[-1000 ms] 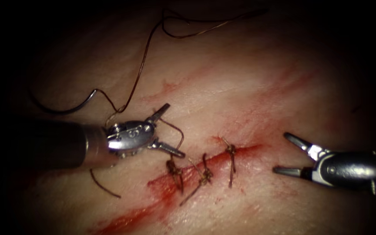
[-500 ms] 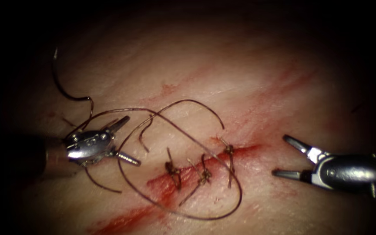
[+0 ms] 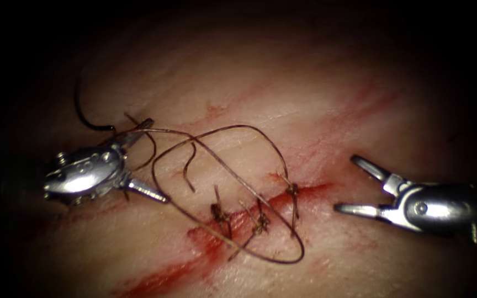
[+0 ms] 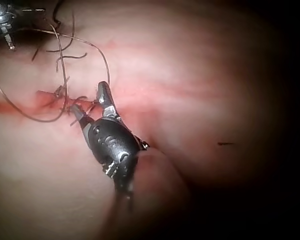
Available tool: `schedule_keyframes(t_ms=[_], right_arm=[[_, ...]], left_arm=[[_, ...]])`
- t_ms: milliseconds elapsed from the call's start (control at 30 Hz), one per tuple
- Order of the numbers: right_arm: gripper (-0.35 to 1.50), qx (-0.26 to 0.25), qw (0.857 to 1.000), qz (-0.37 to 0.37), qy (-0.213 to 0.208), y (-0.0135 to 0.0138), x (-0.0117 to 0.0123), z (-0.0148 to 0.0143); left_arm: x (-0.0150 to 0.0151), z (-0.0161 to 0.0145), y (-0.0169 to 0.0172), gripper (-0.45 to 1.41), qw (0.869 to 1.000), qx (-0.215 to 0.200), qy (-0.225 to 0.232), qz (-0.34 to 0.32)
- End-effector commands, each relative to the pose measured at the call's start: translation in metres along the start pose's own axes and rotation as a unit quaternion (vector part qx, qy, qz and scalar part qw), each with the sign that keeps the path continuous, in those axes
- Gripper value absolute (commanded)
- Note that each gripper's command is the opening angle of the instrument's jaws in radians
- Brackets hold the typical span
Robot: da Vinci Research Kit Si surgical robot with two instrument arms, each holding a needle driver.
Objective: Wound Closure
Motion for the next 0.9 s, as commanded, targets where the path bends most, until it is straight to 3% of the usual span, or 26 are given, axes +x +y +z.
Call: schedule_keyframes(t_ms=[33,200,267,367,500,600,700,800,900], right_arm=[[1.26,0.007,1.0,0.002,0.004,-0.0003,0.0006,0.001],[1.26,0.016,1.0,0.005,-0.002,0.0001,0.0014,0.0007],[1.26,0.02,1.0,0.007,-0.005,0.0002,0.0018,0.0005],[1.26,0.02,1.0,0.009,-0.005,0.0004,0.0021,0.0003],[1.25,0.032,0.999,0.011,0.0,0.001,0.0025,0.0003],[1.2,0.067,0.998,0.012,-0.004,0.0014,0.0029,0.0002],[1.13,0.113,0.993,0.006,-0.027,0.0014,0.0033,-0.0001],[0.86,0.161,0.986,0.01,-0.047,0.0024,0.0043,-0.0006],[0.66,0.175,0.983,0.024,-0.038,0.0043,0.0054,-0.0008]], left_arm=[[-0.001,0.0001,0.0014,1.3,1.0,-0.004,-0.011,0.002],[-0.0017,-0.0032,0.0047,1.21,0.997,-0.014,-0.074,-0.015],[-0.0017,-0.0046,0.0061,1.2,0.991,-0.036,-0.125,-0.028],[-0.0009,-0.0054,0.0063,1.11,0.988,-0.044,-0.143,-0.03],[0.0027,-0.0059,0.0055,1.01,0.995,-0.05,-0.078,0.023],[0.0056,-0.0058,0.005,1.01,0.998,-0.04,-0.007,0.047],[0.0085,-0.0053,0.0048,1.01,0.998,-0.029,0.03,0.054],[0.0139,-0.0033,0.0052,0.98,0.997,-0.016,0.065,0.041],[0.0161,-0.0018,0.0055,0.94,0.996,-0.019,0.078,0.038]])
